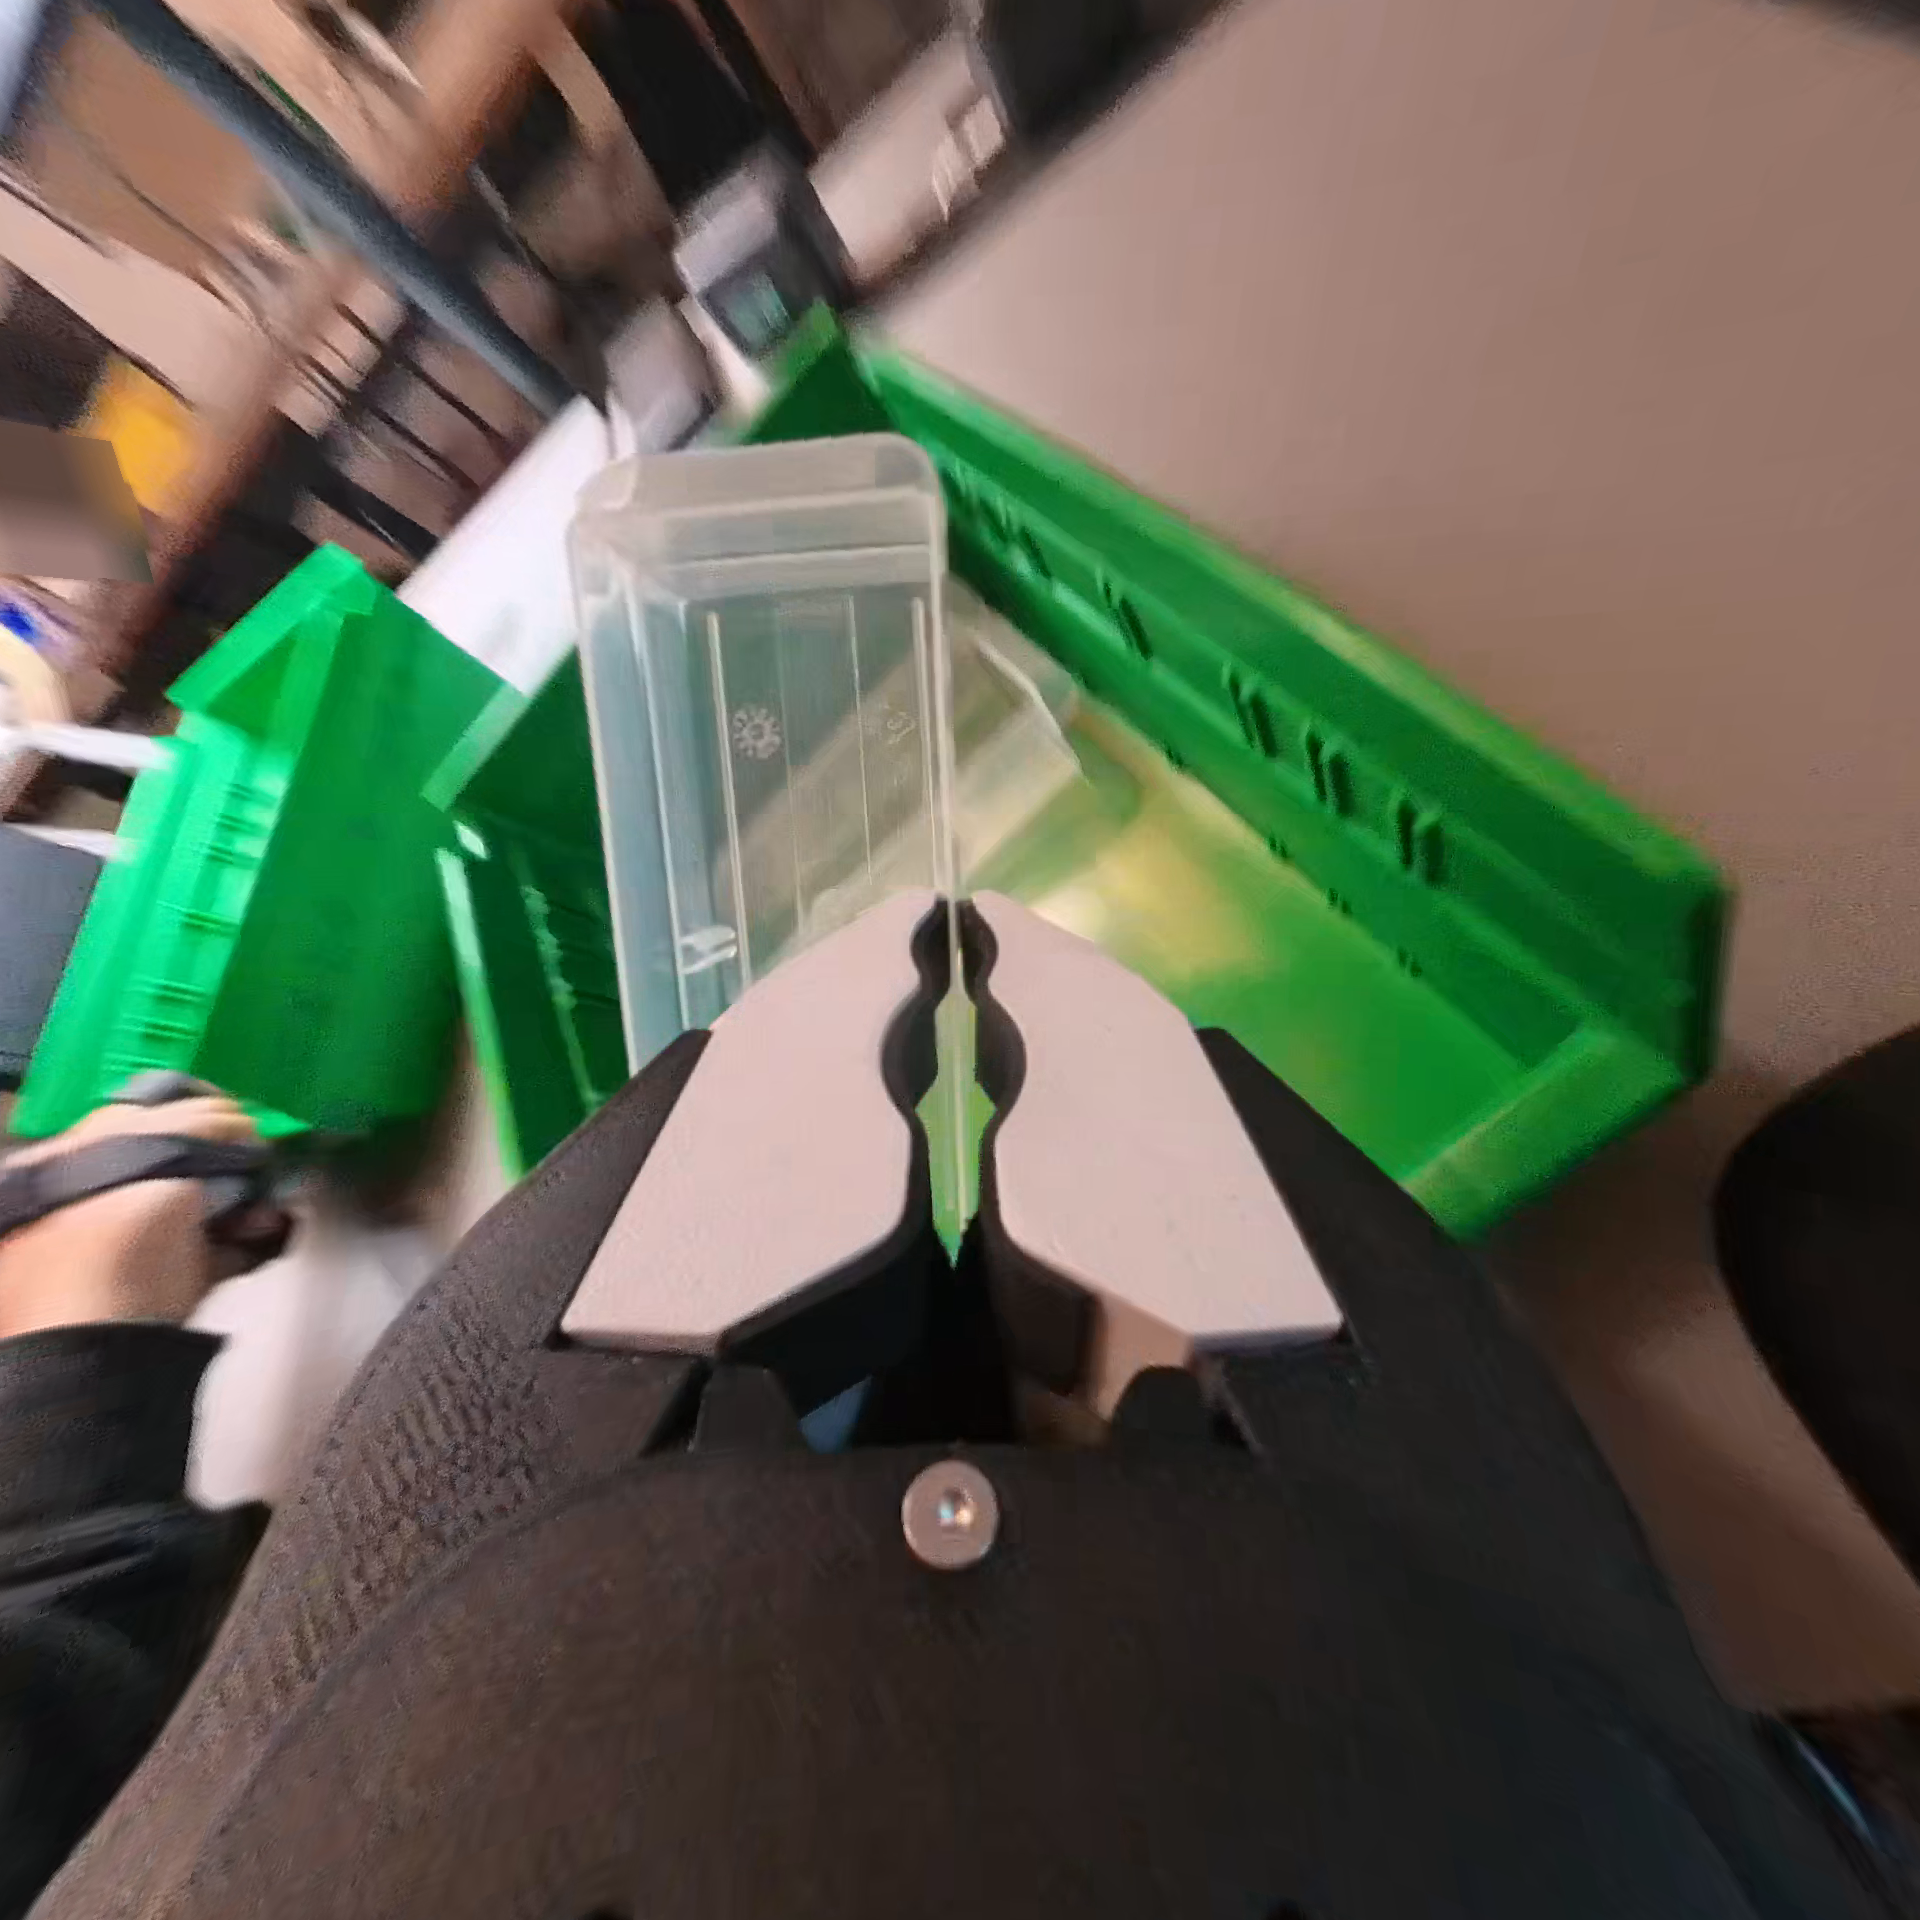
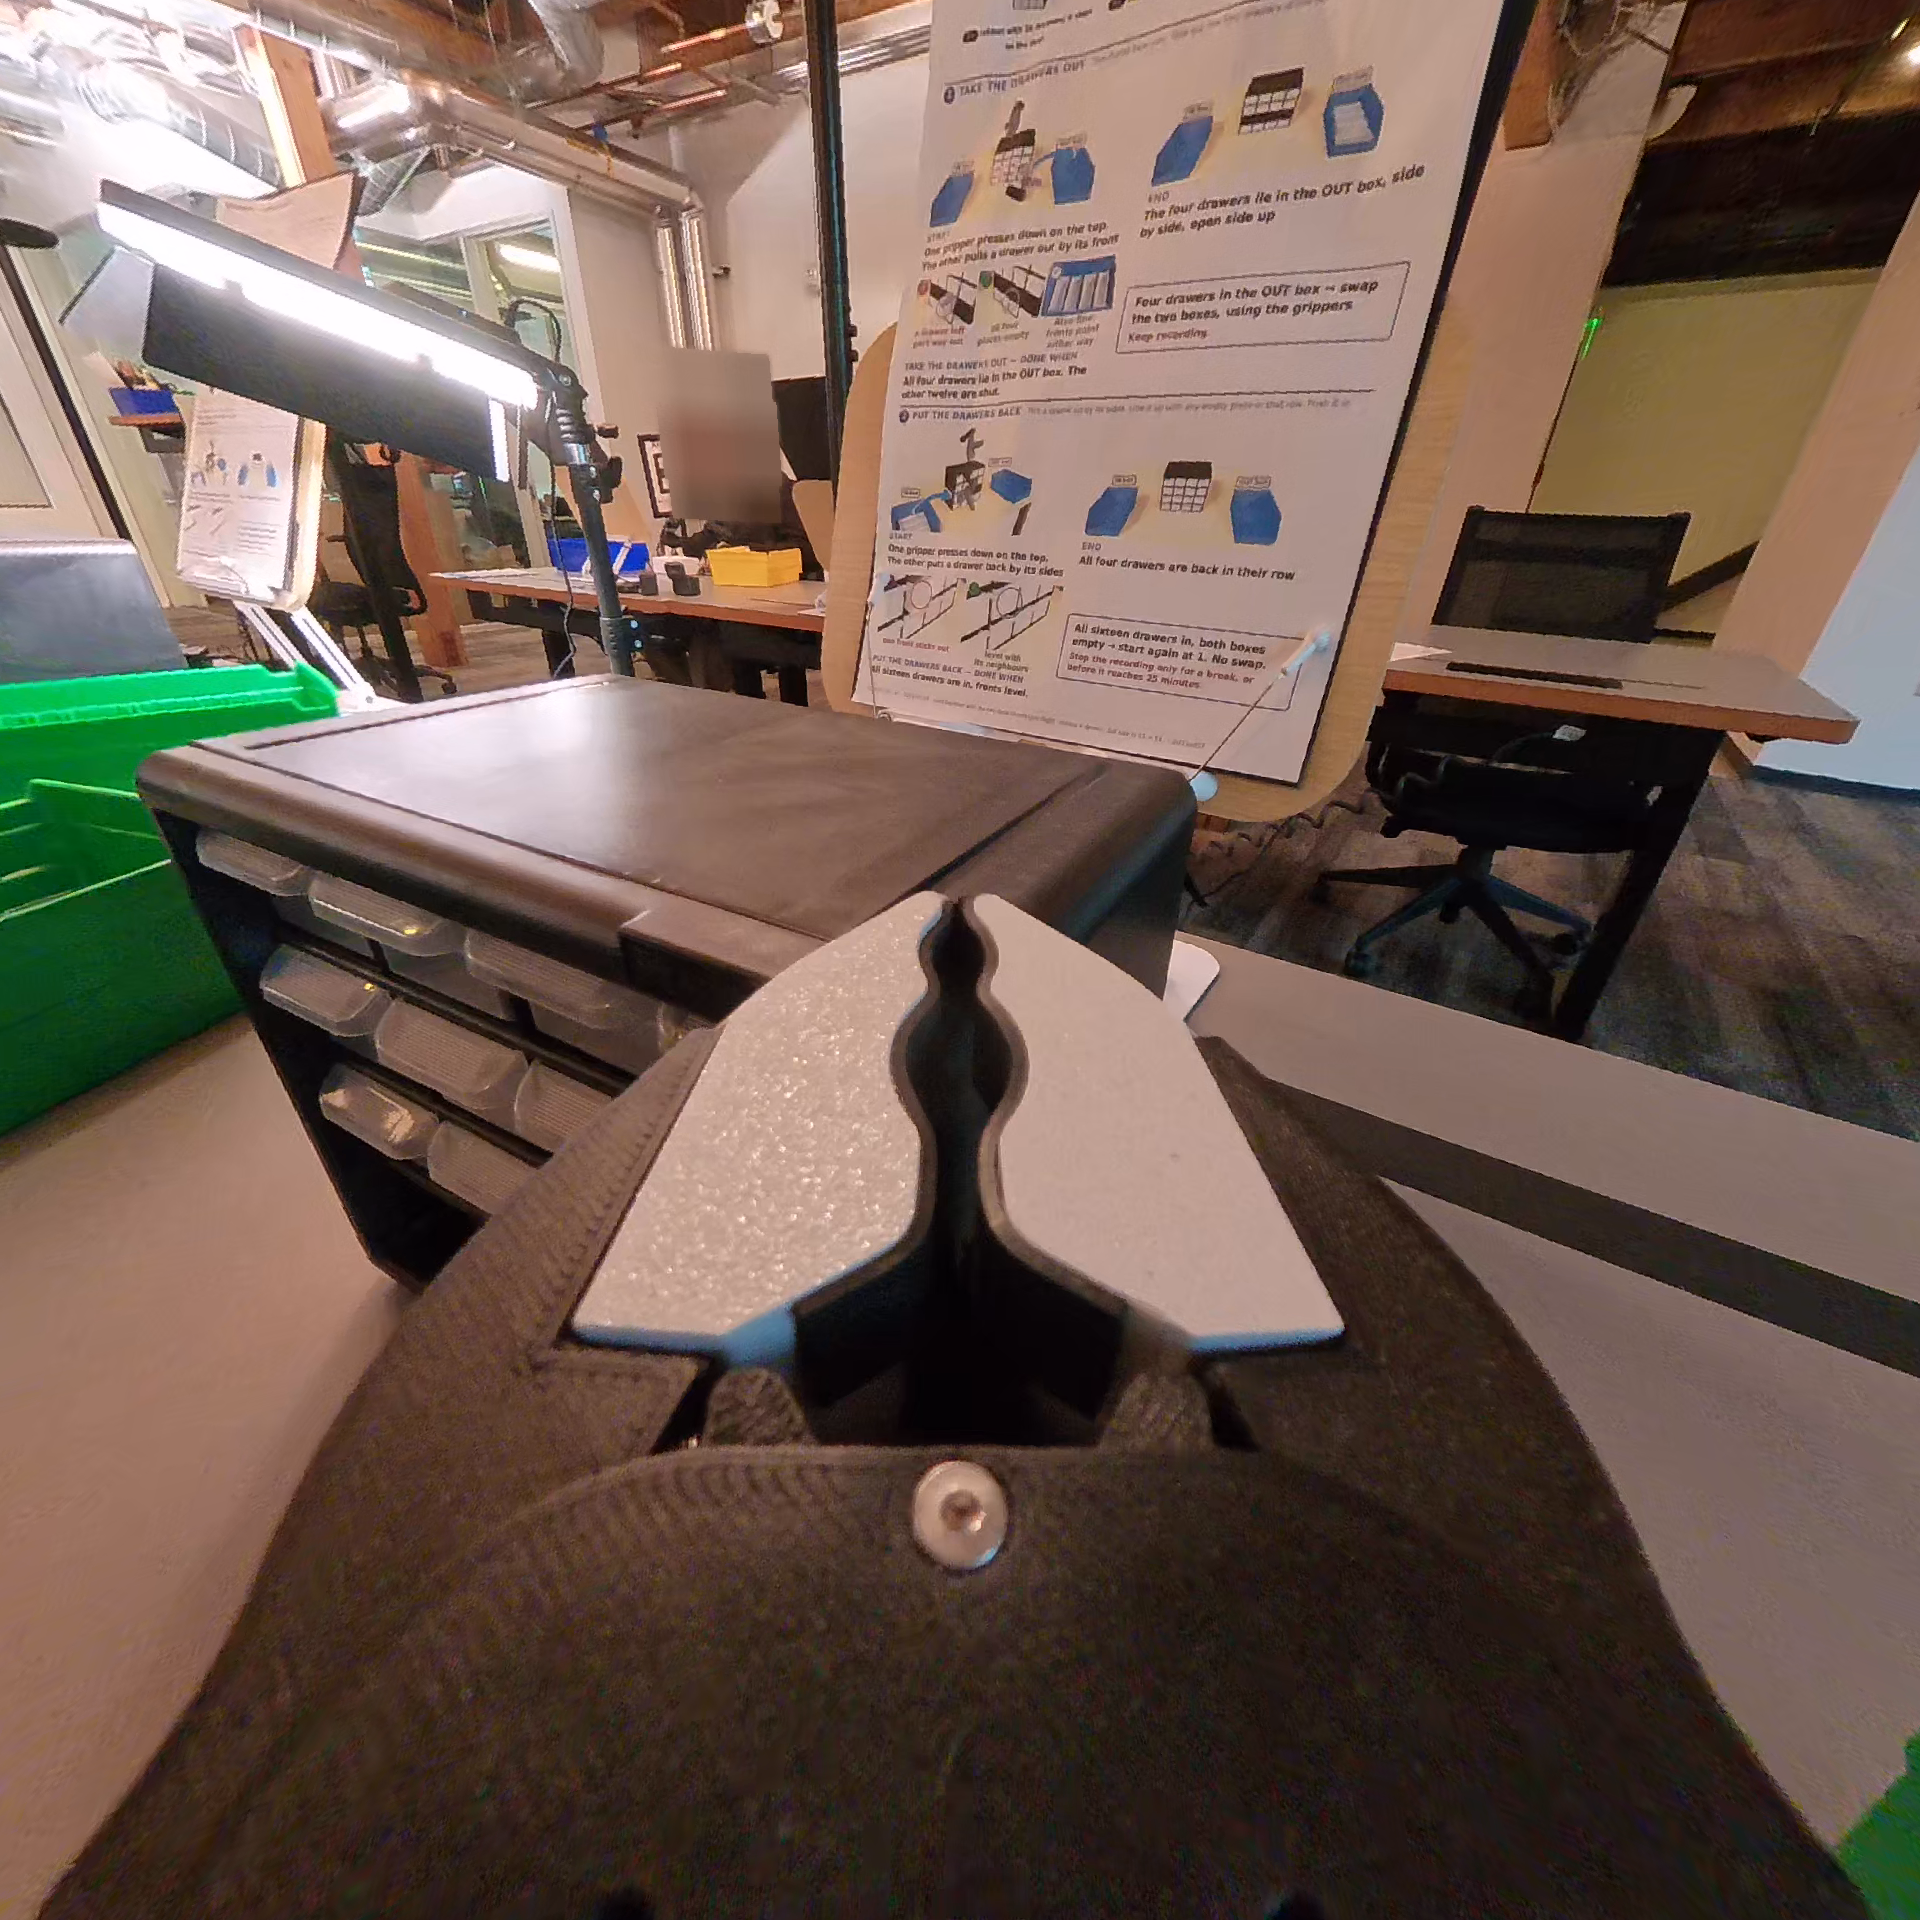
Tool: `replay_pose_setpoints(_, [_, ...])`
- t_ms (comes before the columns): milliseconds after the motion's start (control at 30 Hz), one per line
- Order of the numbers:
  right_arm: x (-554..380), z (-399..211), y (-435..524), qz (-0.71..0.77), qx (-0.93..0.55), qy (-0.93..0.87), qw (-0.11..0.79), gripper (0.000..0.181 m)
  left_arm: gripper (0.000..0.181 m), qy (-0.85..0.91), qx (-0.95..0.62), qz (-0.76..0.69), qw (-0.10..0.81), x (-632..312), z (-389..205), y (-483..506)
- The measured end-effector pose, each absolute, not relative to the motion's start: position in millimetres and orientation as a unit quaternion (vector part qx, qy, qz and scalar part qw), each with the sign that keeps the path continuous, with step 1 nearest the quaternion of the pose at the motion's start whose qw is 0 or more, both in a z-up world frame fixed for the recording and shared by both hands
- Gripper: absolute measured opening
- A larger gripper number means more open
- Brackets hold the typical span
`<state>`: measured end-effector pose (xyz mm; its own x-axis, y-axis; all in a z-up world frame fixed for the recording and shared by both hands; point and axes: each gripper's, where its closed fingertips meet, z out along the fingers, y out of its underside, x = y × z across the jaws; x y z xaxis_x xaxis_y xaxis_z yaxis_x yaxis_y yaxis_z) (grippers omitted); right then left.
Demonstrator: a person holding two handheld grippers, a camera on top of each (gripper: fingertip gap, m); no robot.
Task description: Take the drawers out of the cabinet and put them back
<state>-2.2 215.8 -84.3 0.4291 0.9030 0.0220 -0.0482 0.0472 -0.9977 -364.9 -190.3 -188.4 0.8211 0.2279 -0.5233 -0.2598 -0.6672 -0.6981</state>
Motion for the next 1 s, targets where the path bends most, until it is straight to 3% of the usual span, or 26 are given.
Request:
replay_pose_setpoints(33, [-2.2,-84.3,215.8,0.381,-0.575,-0.374,0.62,0.001,0.002,0.027,-0.836,0.324,0.441,-354.9,-171.8,-187.3])
replay_pose_setpoints(133, [-2.3,-84.5,215.9,0.37,-0.581,-0.382,0.617,0.001,0.001,0.087,-0.762,0.351,0.537,-307.2,-134.2,-173.4])
replay_pose_setpoints(233, [-2.0,-84.6,215.8,0.348,-0.588,-0.392,0.616,0.0,0.001,0.164,-0.713,0.259,0.631,-238.6,-118.3,-152.7])
replay_pose_setpoints(333, [-0.4,-83.6,213.3,0.315,-0.588,-0.418,0.617,0.006,0.001,0.225,-0.679,0.202,0.669,-189.5,-109.0,-134.9])
replay_pose_setpoints(533, [13.9,-49.4,160.5,0.343,-0.522,-0.452,0.637,0.064,0.001,0.342,-0.67,0.152,0.642,-121.0,-129.0,-111.5])
replay_pose_setpoints(667, [13.1,-62.8,52.6,0.451,-0.442,-0.55,0.546,0.108,0.001,0.404,-0.66,0.11,0.624,-83.1,-144.3,-105.0])
replay_pose_setpoints(800, [17.5,-88.3,-32.1,0.492,-0.364,-0.584,0.534,0.106,0.001,0.464,-0.659,0.072,0.587,-49.9,-162.2,-104.5])
replay_pose_setpoints(1000, [-1.1,-146.2,-86.1,0.45,-0.327,-0.666,0.496,0.093,0.002,0.534,-0.652,0.026,0.538,-11.2,-184.3,-108.4])
